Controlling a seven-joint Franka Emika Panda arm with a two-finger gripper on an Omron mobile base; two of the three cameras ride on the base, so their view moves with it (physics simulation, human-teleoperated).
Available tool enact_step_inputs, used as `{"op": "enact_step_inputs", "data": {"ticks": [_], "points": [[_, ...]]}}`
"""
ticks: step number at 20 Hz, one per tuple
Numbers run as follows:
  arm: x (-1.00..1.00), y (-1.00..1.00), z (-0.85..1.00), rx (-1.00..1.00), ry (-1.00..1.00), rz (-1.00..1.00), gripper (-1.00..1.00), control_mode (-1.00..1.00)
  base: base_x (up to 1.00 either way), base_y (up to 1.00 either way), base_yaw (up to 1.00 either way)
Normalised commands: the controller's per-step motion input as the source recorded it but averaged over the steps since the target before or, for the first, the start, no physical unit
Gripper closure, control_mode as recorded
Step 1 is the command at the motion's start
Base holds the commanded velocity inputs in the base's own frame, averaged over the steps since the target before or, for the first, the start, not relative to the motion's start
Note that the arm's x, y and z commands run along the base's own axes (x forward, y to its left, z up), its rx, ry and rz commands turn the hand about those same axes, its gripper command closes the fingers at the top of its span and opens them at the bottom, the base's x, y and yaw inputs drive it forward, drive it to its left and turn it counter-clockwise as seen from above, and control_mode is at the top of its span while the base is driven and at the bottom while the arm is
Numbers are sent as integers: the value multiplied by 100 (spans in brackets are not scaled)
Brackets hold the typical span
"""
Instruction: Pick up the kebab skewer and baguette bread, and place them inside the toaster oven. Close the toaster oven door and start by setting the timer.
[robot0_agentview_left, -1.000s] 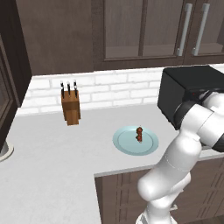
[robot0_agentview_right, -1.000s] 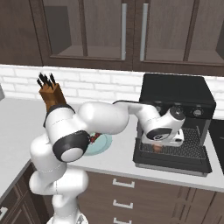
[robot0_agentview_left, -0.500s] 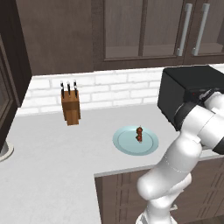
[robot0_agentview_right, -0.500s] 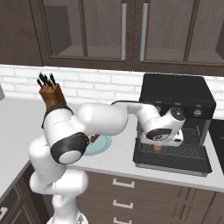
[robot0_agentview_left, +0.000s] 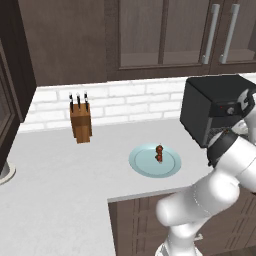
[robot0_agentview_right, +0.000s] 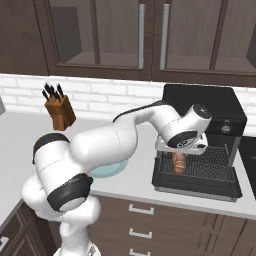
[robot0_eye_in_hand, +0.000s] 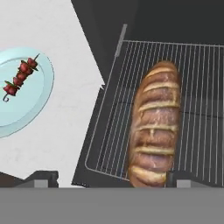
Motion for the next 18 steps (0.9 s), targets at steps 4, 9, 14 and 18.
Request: {"op": "enact_step_inputs", "data": {"ticks": [4, 9, 14, 18], "points": [[-67, 89, 7, -11, 0, -4, -100, -100, 0, 0, 0], [-51, 100, -10, -7, 0, -13, -100, -100, 0, 0, 0], [-15, 100, -15, -1, 1, -18, -100, -100, 0, 0, 0], [45, 100, -1, 0, 7, -19, -100, -100, 0, 0, 0]]}}
